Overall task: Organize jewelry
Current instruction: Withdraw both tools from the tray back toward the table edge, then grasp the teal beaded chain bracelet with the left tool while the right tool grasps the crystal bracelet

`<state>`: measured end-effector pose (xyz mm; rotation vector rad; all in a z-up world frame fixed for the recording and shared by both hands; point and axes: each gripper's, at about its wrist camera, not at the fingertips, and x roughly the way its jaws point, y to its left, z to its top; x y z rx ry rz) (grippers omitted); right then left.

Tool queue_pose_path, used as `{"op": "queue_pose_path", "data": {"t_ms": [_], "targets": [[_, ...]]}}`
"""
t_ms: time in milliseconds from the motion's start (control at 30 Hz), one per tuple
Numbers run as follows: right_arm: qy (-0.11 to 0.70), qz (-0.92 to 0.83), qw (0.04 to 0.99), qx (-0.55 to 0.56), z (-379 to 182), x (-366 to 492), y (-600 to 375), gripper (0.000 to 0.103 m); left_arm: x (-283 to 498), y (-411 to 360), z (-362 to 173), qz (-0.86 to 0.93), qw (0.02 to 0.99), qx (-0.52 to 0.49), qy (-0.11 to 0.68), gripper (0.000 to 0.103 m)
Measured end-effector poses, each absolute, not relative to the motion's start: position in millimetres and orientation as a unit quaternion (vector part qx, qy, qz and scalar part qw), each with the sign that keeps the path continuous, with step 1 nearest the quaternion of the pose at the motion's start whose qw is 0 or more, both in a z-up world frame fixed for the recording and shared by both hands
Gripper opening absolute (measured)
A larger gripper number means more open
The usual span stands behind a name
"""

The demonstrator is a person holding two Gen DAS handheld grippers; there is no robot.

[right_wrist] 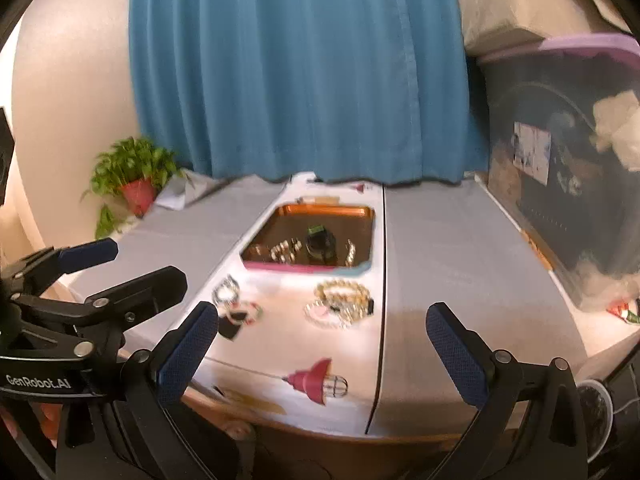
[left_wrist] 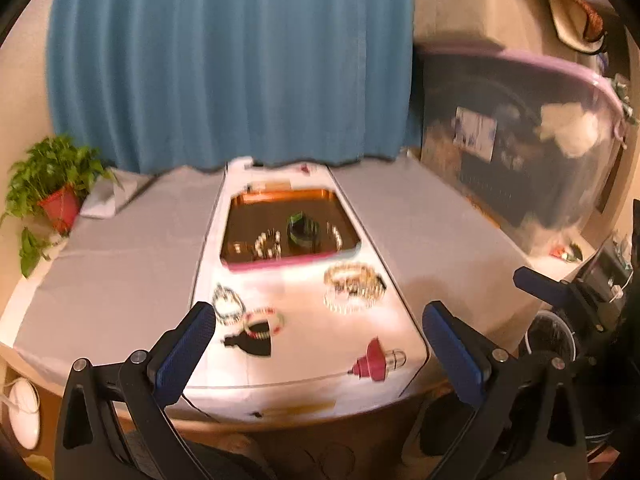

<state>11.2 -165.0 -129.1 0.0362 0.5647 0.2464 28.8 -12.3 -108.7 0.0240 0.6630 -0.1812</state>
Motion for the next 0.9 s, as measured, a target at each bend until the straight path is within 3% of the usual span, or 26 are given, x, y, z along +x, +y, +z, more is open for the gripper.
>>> {"op": "queue_pose_path", "data": {"t_ms": [100, 167, 500, 600, 767, 900], "targets": [[0.298, 0.146, 0.943, 0.023, -148, 25, -167, 0.098, 36, -8, -127, -0.078, 0.942, 0.01, 0.326, 0.103], [0.315, 0.158, 0.936, 0.023, -162, 37, -163, 0.086, 43, -3, -141, -0.067, 0.943, 0.015, 0.325, 0.103], [0.349, 0.171, 0.919, 0.067, -230, 107, -161, 0.084, 105, 64, -214, -0.053, 0.92, -0.03, 0.386, 0.101], [0.361, 0.158, 0.917, 0.07, -242, 129, -165, 0.082, 120, 82, -230, -0.057, 0.913, -0.051, 0.4, 0.089], [0.372, 0.139, 0.916, 0.057, -256, 151, -171, 0.056, 141, 93, -245, -0.063, 0.905, -0.047, 0.418, 0.069], [0.375, 0.133, 0.915, 0.069, -259, 155, -179, 0.053, 159, 99, -256, -0.073, 0.898, -0.054, 0.43, 0.063]]}}
